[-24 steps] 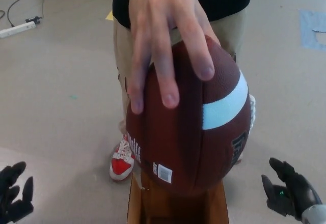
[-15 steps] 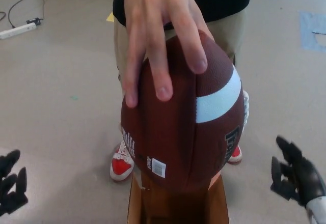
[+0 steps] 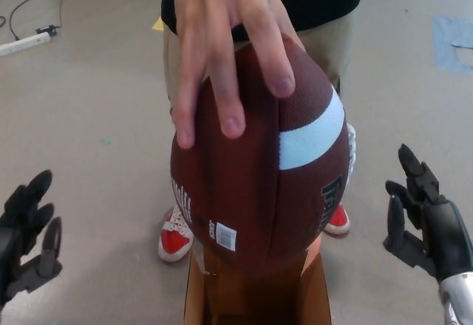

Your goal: Use both hands to pick up a football from a person and place it into a container beneath

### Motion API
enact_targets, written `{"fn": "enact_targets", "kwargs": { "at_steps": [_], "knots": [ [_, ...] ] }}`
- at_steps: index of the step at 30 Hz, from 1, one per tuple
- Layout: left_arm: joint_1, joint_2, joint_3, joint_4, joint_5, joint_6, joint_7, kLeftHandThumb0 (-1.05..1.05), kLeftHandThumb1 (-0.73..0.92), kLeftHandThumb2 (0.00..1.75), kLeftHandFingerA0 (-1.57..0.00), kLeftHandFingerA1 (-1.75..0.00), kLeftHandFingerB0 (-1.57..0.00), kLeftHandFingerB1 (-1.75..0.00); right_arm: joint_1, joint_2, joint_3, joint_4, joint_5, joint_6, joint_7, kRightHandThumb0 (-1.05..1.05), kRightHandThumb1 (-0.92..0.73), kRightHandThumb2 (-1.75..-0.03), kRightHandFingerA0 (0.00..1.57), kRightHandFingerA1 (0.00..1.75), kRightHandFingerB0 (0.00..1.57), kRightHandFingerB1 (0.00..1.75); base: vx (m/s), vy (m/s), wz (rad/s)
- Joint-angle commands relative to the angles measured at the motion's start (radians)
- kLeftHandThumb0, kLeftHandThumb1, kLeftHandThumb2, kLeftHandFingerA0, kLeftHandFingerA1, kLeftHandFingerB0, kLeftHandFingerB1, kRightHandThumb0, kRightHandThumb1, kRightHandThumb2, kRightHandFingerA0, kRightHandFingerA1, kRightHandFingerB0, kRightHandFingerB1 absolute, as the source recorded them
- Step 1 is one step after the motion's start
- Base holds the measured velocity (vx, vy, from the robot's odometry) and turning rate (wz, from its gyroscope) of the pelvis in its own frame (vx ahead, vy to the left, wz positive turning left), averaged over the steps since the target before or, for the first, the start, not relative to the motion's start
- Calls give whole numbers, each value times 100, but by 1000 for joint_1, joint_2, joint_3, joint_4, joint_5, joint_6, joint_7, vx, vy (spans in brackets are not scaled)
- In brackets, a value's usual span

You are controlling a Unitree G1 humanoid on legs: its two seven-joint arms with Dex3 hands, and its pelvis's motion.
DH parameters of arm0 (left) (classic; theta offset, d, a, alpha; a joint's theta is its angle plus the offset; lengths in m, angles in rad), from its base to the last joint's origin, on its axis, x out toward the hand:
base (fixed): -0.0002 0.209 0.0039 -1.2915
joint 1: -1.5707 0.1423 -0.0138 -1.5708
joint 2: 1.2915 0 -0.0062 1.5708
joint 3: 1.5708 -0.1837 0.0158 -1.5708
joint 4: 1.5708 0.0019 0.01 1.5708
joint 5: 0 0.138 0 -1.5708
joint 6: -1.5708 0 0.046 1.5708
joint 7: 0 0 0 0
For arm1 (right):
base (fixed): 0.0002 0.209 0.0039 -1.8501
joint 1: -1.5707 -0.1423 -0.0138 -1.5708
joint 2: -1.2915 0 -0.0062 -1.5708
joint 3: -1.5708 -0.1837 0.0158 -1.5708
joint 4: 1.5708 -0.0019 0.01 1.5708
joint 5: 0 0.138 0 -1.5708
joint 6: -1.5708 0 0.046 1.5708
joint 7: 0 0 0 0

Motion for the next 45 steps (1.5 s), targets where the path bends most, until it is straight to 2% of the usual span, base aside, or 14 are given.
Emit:
{"fn": "enact_targets", "kwargs": {
  "at_steps": [1, 7, 8, 10, 12, 13, 17, 24, 25, 27, 28, 30, 34, 45],
  "knots": [
    [229, -52, -124, -905, -185, 37, 0, -88, 92, 71, -15, -28, 0, -23, 195, 93, 104, -735, -4, -127, -42, -89, -84, -109, 15, 36, 0, 0, 0, 0, 0],
    [197, -86, -178, -970, -151, 90, 10, -89, 92, 71, -13, -28, 0, -20, 201, 106, 167, -801, 13, -67, -3, -91, -83, -108, 14, 37, 0, 0, 0, 0, 0],
    [181, -91, -195, -986, -115, 112, 13, -87, 73, 112, -8, -30, 0, -20, 199, 109, 187, -815, 19, -56, 7, -94, -85, -118, 14, 38, 0, 8, 0, 0, 0],
    [172, -97, -206, -994, -98, 124, 12, -91, 92, 72, -10, -27, 0, -17, 199, 110, 198, -827, 23, -49, 16, -93, -85, -118, 11, 37, 0, 9, 0, 0, 0],
    [161, -112, -221, -1002, -92, 141, 17, -87, 73, 111, -8, -30, 0, -20, 196, 114, 209, -840, 16, -40, 18, -93, -85, -118, 14, 38, 0, 9, 0, 0, 0],
    [154, -122, -232, -1005, -88, 146, 22, -88, 73, 111, -10, -33, 0, -19, 192, 117, 217, -842, 15, -37, 20, -90, -92, -83, 11, 33, 0, 0, 0, 0, 0],
    [116, -167, -286, -1019, -44, 173, 41, -87, 73, 111, -8, -33, 0, -17, 173, 136, 258, -833, 8, -26, 25, -90, -92, -77, 13, 33, 0, 0, 0, 0, 0],
    [58, -235, -384, -1045, 40, 258, 59, -92, 77, 83, -11, -25, -3, -21, 123, 158, 345, -826, 9, 22, 54, -87, -92, -80, 8, 27, 0, 0, 0, 0, 0],
    [30, -251, -407, -1016, 68, 219, 56, -91, 81, 114, 0, -8, 0, -15, 98, 161, 368, -815, 7, 34, 70, -100, -92, -120, 3, 5, 0, 6, 0, 0, 0],
    [9, -259, -426, -998, 148, 195, 71, -83, 92, 73, 0, -9, 0, -21, 81, 153, 380, -813, -31, 45, 71, -96, -92, -120, 0, 1, 0, 7, 0, 0, 0],
    [11, -280, -447, -997, 192, 202, 103, -87, 77, 100, 0, -8, -1, -19, 71, 160, 393, -814, -55, 58, 59, -92, -91, -121, 0, 7, 0, 8, 0, 0, 0],
    [12, -295, -461, -994, 216, 208, 128, -80, 92, 74, -1, -8, 0, -22, 63, 165, 403, -815, -60, 72, 50, -88, -86, -111, 0, 0, 0, 2, 0, 0, 0],
    [16, -301, -472, -997, 241, 230, 154, -86, 82, 115, 0, -12, -1, -17, 52, 168, 410, -808, -54, 88, 36, -89, -92, -122, 0, 8, 0, 6, 0, 0, 0],
    [11, -302, -486, -979, 245, 281, 213, -93, 85, 114, -9, -9, -10, -16, 30, 159, 408, -766, -51, 108, -7, -88, -92, -123, 0, 9, 0, 7, 0, 0, 0]
  ]
}}
